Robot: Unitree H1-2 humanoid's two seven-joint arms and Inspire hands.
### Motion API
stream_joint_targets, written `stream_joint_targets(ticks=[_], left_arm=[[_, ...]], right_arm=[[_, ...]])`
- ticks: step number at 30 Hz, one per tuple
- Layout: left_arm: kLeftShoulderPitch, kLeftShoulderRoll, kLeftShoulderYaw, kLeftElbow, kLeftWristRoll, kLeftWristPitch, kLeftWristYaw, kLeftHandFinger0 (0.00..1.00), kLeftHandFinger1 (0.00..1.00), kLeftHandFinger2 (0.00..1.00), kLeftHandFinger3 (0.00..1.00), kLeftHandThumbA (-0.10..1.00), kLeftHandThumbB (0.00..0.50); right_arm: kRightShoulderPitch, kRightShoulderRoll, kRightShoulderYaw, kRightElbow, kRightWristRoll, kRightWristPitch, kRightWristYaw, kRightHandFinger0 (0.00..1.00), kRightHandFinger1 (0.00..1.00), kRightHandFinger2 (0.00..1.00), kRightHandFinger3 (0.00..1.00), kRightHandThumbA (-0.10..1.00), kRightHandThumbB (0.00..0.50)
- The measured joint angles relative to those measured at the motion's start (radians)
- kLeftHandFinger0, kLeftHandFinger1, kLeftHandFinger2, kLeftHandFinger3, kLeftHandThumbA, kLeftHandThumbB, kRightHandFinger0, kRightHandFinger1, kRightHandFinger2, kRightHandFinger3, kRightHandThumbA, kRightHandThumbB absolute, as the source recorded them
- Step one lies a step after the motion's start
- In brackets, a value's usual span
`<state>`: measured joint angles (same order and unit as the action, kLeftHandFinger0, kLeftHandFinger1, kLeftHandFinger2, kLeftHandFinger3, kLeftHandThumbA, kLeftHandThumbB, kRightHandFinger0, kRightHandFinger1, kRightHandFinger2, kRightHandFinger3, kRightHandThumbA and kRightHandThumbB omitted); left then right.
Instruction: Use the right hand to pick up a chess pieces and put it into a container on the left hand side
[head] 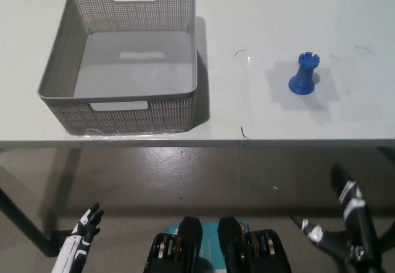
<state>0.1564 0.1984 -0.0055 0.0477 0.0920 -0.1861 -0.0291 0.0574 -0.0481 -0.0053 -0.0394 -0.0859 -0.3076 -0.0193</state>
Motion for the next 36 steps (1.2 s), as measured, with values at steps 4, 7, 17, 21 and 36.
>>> stream_joint_targets(ticks=[4, 7, 17, 21, 36], left_arm=[[0.002, 0.000, 0.000, 0.000, 0.000, -0.002, 0.000, 1.00, 1.00, 1.00, 1.00, 1.00, 0.284], [0.002, 0.000, 0.000, 0.000, 0.000, -0.002, -0.001, 1.00, 1.00, 1.00, 1.00, 1.00, 0.278], [0.008, 0.001, 0.002, -0.001, 0.001, -0.015, -0.007, 1.00, 1.00, 1.00, 1.00, 1.00, 0.272], [0.014, 0.001, 0.001, -0.001, 0.001, -0.019, -0.008, 1.00, 1.00, 1.00, 1.00, 1.00, 0.260], [0.021, 0.000, 0.003, -0.001, 0.001, -0.025, -0.010, 1.00, 1.00, 1.00, 1.00, 1.00, 0.259]], right_arm=[[-0.086, 0.000, -0.026, -0.025, -0.037, 0.015, -0.021, 1.00, 1.00, 1.00, 1.00, 1.00, 0.334], [-0.153, 0.000, -0.038, -0.031, -0.054, 0.045, -0.031, 1.00, 1.00, 1.00, 1.00, 1.00, 0.368], [-0.392, -0.016, -0.066, -0.007, -0.080, 0.198, -0.039, 1.00, 1.00, 1.00, 1.00, 0.90, 0.318], [-0.476, -0.034, -0.076, 0.070, -0.080, 0.240, -0.041, 1.00, 1.00, 1.00, 1.00, 0.85, 0.301], [-0.769, -0.071, -0.125, 0.603, -0.045, 0.285, -0.060, 1.00, 1.00, 1.00, 1.00, 0.88, 0.392]])
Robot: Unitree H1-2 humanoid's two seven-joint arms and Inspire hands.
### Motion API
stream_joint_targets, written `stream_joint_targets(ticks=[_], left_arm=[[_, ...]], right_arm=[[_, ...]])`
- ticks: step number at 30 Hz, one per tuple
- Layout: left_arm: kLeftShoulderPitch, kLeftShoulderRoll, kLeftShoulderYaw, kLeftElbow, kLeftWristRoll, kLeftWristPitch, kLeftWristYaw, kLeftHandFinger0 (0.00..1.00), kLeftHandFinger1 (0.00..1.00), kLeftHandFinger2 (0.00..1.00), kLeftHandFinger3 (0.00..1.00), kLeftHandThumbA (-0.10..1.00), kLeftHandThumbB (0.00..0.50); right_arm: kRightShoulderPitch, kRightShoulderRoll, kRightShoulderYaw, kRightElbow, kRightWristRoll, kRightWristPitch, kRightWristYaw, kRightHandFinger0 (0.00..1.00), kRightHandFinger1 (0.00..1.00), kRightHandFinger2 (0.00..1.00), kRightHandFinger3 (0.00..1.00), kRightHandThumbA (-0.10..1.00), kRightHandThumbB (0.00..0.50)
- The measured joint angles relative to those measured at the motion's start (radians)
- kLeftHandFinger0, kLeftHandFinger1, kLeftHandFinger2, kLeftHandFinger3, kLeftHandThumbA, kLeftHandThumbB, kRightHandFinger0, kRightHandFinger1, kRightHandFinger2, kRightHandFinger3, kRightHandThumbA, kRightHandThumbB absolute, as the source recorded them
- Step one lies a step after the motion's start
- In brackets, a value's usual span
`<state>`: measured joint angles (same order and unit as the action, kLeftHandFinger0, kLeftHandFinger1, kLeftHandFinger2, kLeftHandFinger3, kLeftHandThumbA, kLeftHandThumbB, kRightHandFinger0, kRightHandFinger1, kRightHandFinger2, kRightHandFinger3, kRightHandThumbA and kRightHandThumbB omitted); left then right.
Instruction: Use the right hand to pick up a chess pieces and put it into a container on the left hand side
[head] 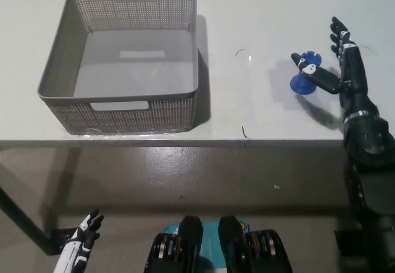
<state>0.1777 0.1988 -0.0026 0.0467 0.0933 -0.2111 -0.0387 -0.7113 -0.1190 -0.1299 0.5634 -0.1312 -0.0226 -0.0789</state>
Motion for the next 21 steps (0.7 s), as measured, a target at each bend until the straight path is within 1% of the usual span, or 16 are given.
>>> stream_joint_targets(ticks=[3, 8, 10, 12, 14, 15, 16, 19, 21], left_arm=[[0.002, 0.000, 0.000, 0.000, 0.000, -0.002, 0.000, 1.00, 1.00, 1.00, 1.00, 1.00, 0.257], [0.002, 0.000, 0.002, 0.000, 0.000, -0.003, 0.000, 1.00, 1.00, 1.00, 1.00, 1.00, 0.281], [0.003, 0.000, 0.004, 0.000, 0.000, -0.003, -0.001, 1.00, 1.00, 1.00, 1.00, 1.00, 0.278], [0.003, 0.000, 0.006, 0.000, 0.000, -0.004, -0.001, 1.00, 1.00, 1.00, 1.00, 1.00, 0.284], [0.002, 0.000, 0.007, 0.000, 0.000, -0.005, -0.001, 1.00, 1.00, 1.00, 1.00, 1.00, 0.297], [0.002, 0.000, 0.008, 0.000, -0.001, -0.005, -0.002, 1.00, 1.00, 1.00, 1.00, 1.00, 0.302], [0.003, 0.000, 0.008, 0.000, -0.001, -0.005, -0.003, 1.00, 1.00, 1.00, 1.00, 1.00, 0.304], [0.003, 0.000, 0.008, 0.000, -0.001, -0.006, -0.004, 1.00, 1.00, 1.00, 1.00, 1.00, 0.307], [0.003, 0.000, 0.008, 0.000, -0.001, -0.007, -0.005, 1.00, 1.00, 1.00, 1.00, 1.00, 0.297]], right_arm=[[-0.042, -0.009, -0.002, 0.121, 0.010, -0.003, -0.004, 1.00, 1.00, 1.00, 1.00, 0.90, 0.413], [-0.101, -0.028, -0.004, 0.296, 0.021, -0.020, -0.007, 1.00, 1.00, 1.00, 1.00, 0.88, 0.402], [-0.120, -0.036, -0.005, 0.347, 0.027, -0.030, -0.008, 1.00, 1.00, 1.00, 1.00, 0.88, 0.428], [-0.134, -0.040, -0.007, 0.385, 0.036, -0.043, -0.009, 1.00, 1.00, 1.00, 1.00, 0.90, 0.466], [-0.148, -0.046, -0.007, 0.422, 0.041, -0.053, -0.009, 1.00, 1.00, 1.00, 1.00, 0.89, 0.466], [-0.156, -0.051, -0.007, 0.443, 0.044, -0.058, -0.009, 1.00, 1.00, 1.00, 1.00, 0.90, 0.479], [-0.160, -0.055, -0.007, 0.453, 0.046, -0.063, -0.009, 1.00, 1.00, 1.00, 1.00, 0.90, 0.480], [-0.177, -0.068, -0.006, 0.485, 0.050, -0.080, -0.009, 1.00, 1.00, 1.00, 1.00, 0.91, 0.478], [-0.186, -0.074, -0.006, 0.506, 0.053, -0.086, -0.009, 1.00, 1.00, 1.00, 1.00, 0.90, 0.484]])
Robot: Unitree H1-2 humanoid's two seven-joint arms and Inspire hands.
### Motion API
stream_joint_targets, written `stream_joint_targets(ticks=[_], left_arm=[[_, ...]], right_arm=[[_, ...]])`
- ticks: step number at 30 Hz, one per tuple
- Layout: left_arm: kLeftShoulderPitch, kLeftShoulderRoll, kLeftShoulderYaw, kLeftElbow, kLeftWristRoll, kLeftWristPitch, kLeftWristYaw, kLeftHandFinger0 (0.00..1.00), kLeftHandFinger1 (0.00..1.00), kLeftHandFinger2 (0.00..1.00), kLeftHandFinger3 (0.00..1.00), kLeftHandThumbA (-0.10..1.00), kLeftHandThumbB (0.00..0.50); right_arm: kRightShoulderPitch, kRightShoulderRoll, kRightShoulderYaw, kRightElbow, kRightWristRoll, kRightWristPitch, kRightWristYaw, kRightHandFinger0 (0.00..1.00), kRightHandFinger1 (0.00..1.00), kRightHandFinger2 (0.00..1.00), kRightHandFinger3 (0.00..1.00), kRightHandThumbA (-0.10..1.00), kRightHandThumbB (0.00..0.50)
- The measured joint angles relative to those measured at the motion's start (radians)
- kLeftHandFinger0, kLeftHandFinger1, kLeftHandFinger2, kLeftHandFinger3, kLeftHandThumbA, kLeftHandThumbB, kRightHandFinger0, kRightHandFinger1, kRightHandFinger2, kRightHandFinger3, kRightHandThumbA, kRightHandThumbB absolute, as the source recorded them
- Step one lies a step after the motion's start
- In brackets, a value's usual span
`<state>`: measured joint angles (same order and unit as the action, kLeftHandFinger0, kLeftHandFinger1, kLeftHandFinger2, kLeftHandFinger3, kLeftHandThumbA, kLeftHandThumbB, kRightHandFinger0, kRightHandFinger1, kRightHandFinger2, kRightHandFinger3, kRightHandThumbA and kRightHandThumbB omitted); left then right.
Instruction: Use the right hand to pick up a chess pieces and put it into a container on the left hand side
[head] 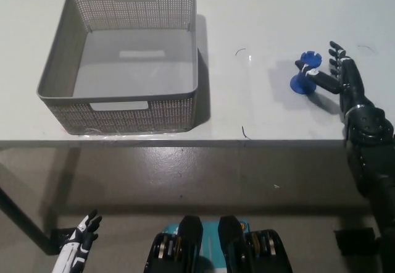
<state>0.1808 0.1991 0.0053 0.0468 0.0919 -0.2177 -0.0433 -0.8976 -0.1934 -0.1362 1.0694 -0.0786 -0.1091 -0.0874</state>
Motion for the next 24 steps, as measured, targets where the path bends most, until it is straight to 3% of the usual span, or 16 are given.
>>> stream_joint_targets(ticks=[10, 15, 24], left_arm=[[-0.001, 0.001, 0.000, 0.000, 0.000, -0.001, -0.011, 1.00, 1.00, 1.00, 1.00, 1.00, 0.311], [-0.003, 0.002, 0.000, 0.000, 0.000, -0.001, -0.013, 1.00, 1.00, 1.00, 1.00, 1.00, 0.281], [-0.013, 0.005, 0.000, 0.000, 0.000, 0.000, -0.024, 1.00, 1.00, 1.00, 1.00, 1.00, 0.283]], right_arm=[[-0.058, -0.016, 0.006, 0.124, 0.019, -0.013, 0.000, 1.00, 1.00, 1.00, 1.00, 0.94, 0.500], [-0.080, -0.016, 0.015, 0.169, 0.020, -0.021, 0.000, 1.00, 1.00, 1.00, 1.00, 0.93, 0.500], [-0.093, -0.016, 0.029, 0.207, 0.023, -0.040, -0.001, 1.00, 1.00, 1.00, 1.00, 0.92, 0.500]])
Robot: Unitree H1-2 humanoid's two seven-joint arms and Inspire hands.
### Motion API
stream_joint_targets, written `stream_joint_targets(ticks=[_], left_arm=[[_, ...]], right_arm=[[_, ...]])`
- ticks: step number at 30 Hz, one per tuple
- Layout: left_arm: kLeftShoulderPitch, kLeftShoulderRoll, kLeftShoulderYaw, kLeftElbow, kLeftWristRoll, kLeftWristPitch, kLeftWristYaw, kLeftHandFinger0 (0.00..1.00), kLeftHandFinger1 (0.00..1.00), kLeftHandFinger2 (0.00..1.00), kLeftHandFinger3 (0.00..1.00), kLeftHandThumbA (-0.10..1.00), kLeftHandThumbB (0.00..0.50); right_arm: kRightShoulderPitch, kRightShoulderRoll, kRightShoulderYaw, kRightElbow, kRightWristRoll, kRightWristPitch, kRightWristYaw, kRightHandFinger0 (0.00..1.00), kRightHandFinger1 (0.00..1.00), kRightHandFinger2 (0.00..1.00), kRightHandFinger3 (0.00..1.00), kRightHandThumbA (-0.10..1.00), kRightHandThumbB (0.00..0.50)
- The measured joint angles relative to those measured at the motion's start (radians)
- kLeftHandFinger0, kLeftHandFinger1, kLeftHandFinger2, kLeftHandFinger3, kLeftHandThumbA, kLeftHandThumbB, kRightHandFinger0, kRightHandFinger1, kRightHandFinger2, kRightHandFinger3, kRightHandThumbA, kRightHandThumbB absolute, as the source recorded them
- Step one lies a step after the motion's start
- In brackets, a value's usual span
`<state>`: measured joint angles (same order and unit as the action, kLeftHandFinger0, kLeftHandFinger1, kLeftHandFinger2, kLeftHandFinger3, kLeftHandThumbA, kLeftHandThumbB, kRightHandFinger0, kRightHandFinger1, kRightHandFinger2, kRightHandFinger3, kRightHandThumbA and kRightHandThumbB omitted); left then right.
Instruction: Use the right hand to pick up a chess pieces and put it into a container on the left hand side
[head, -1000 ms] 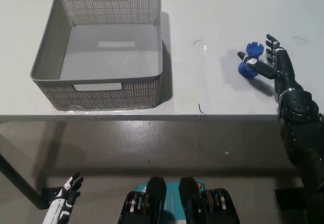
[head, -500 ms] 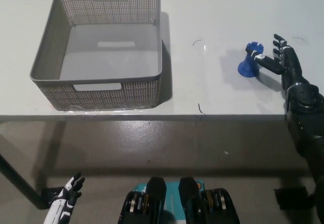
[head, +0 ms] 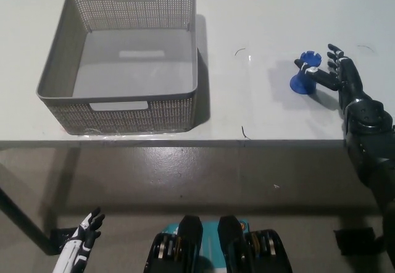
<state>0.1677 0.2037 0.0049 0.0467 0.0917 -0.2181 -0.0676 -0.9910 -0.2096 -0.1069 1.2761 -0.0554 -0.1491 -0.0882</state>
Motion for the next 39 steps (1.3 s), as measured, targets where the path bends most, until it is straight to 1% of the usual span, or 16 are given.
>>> stream_joint_targets(ticks=[3, 8, 9, 11, 12, 14, 18, 26, 30, 32, 34, 35, 36, 37, 38, 39], left_arm=[[-0.004, 0.001, 0.000, 0.000, 0.001, 0.000, -0.001, 1.00, 1.00, 1.00, 1.00, 1.00, 0.282], [-0.009, 0.002, 0.000, 0.000, 0.001, 0.000, -0.001, 1.00, 1.00, 1.00, 1.00, 1.00, 0.264], [-0.009, 0.002, 0.000, 0.000, 0.001, 0.000, -0.002, 1.00, 1.00, 1.00, 1.00, 1.00, 0.271], [-0.009, 0.002, 0.000, 0.000, 0.001, 0.000, -0.003, 1.00, 1.00, 1.00, 1.00, 1.00, 0.267], [-0.009, 0.003, 0.000, 0.000, 0.001, 0.000, -0.003, 1.00, 1.00, 1.00, 1.00, 1.00, 0.281], [-0.010, 0.003, 0.000, 0.000, 0.001, 0.000, -0.005, 1.00, 1.00, 1.00, 1.00, 1.00, 0.278], [-0.012, 0.003, 0.000, 0.000, 0.001, 0.000, -0.008, 1.00, 1.00, 1.00, 1.00, 1.00, 0.293], [-0.030, 0.004, -0.001, 0.000, 0.002, 0.000, -0.010, 1.00, 1.00, 1.00, 1.00, 1.00, 0.272], [-0.032, 0.004, -0.001, 0.000, 0.001, 0.000, -0.010, 1.00, 1.00, 1.00, 1.00, 1.00, 0.269], [-0.034, 0.004, -0.001, 0.000, 0.001, 0.000, -0.011, 1.00, 1.00, 1.00, 1.00, 1.00, 0.284], [-0.038, 0.004, -0.001, 0.000, 0.003, 0.000, -0.011, 1.00, 1.00, 1.00, 1.00, 1.00, 0.292], [-0.039, 0.004, -0.001, 0.000, 0.003, 0.001, -0.011, 1.00, 1.00, 1.00, 1.00, 1.00, 0.288], [-0.042, 0.004, -0.001, 0.000, 0.003, 0.001, -0.011, 1.00, 1.00, 1.00, 1.00, 1.00, 0.282], [-0.044, 0.004, -0.001, 0.000, 0.003, 0.001, -0.012, 1.00, 1.00, 1.00, 1.00, 1.00, 0.277], [-0.047, 0.004, -0.001, 0.000, 0.003, 0.001, -0.013, 1.00, 1.00, 1.00, 1.00, 1.00, 0.285], [-0.048, 0.004, -0.001, 0.000, 0.003, 0.001, -0.013, 1.00, 1.00, 1.00, 1.00, 1.00, 0.282]], right_arm=[[-0.006, 0.000, 0.003, 0.007, 0.002, -0.002, 0.000, 1.00, 1.00, 1.00, 1.00, 0.91, 0.500], [-0.020, 0.000, 0.017, 0.020, 0.002, -0.003, 0.000, 1.00, 1.00, 1.00, 1.00, 0.91, 0.500], [-0.020, 0.000, 0.020, 0.023, 0.002, -0.003, 0.000, 1.00, 1.00, 1.00, 1.00, 0.91, 0.500], [-0.021, 0.000, 0.024, 0.033, 0.002, -0.003, 0.000, 1.00, 1.00, 1.00, 1.00, 0.90, 0.500], [-0.021, 0.001, 0.025, 0.037, 0.002, -0.005, 0.000, 1.00, 1.00, 1.00, 1.00, 0.88, 0.494], [-0.026, 0.001, 0.025, 0.046, 0.003, -0.008, 0.000, 1.00, 1.00, 1.00, 1.00, 0.88, 0.490], [-0.036, 0.001, 0.027, 0.066, 0.003, -0.010, -0.001, 1.00, 1.00, 1.00, 1.00, 0.88, 0.500], [-0.048, 0.002, 0.035, 0.089, 0.003, -0.012, -0.008, 1.00, 1.00, 1.00, 1.00, 0.89, 0.493], [-0.048, 0.002, 0.054, 0.094, 0.002, -0.018, -0.011, 1.00, 1.00, 1.00, 1.00, 0.89, 0.500], [-0.049, 0.003, 0.063, 0.099, 0.001, -0.021, -0.012, 1.00, 1.00, 1.00, 1.00, 0.86, 0.500], [-0.051, 0.004, 0.065, 0.106, 0.003, -0.024, -0.012, 1.00, 1.00, 1.00, 1.00, 0.76, 0.500], [-0.052, 0.004, 0.064, 0.107, 0.004, -0.024, -0.013, 1.00, 1.00, 1.00, 1.00, 0.72, 0.483], [-0.054, 0.005, 0.063, 0.109, 0.005, -0.025, -0.013, 1.00, 1.00, 1.00, 1.00, 0.66, 0.466], [-0.055, 0.007, 0.065, 0.111, 0.005, -0.025, -0.016, 1.00, 0.90, 0.91, 1.00, 0.53, 0.407], [-0.057, 0.010, 0.070, 0.112, 0.003, -0.025, -0.025, 0.69, 0.62, 0.66, 0.67, 0.39, 0.382], [-0.058, 0.013, 0.073, 0.114, 0.002, -0.024, -0.036, 0.58, 0.56, 0.59, 0.58, 0.34, 0.373]])
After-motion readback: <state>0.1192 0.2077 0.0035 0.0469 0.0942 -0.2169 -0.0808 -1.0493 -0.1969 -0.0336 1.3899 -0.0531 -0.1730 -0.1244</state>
